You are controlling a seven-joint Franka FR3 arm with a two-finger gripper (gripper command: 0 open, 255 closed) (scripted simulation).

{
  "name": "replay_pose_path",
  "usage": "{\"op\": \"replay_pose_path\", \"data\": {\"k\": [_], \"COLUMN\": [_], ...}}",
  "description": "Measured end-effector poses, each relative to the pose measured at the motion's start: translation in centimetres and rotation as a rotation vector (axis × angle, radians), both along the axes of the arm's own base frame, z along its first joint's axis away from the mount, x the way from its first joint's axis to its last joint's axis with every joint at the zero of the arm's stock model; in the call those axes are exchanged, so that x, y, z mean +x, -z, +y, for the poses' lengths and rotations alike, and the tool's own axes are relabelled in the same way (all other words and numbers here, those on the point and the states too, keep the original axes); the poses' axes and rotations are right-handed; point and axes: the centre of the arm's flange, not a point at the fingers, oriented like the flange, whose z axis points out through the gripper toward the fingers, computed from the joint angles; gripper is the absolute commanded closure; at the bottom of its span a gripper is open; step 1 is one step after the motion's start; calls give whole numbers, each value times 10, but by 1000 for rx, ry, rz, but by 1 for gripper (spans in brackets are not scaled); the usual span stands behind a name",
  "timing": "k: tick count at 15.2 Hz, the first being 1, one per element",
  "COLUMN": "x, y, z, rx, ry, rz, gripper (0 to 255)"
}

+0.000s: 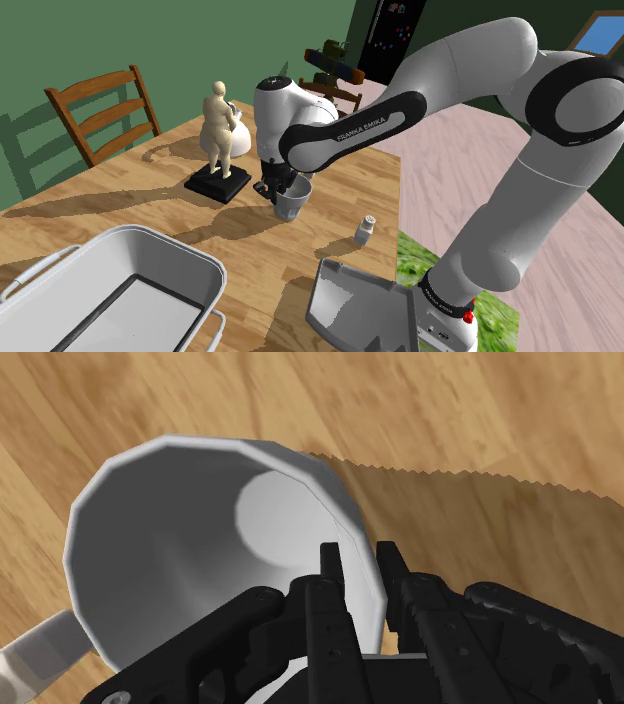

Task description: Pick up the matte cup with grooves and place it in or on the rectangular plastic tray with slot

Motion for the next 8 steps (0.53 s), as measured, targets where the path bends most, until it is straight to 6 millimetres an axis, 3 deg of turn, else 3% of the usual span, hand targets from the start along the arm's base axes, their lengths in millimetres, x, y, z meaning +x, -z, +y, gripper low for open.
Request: {"op": "replay_pose_path", "data": {"k": [3, 8], "x": [-1, 0], "y": [-2, -26], "z": [0, 1], "rx": [0, 0], "ry": [0, 0], "rz": [1, 1], "gripper": [255, 255]}}
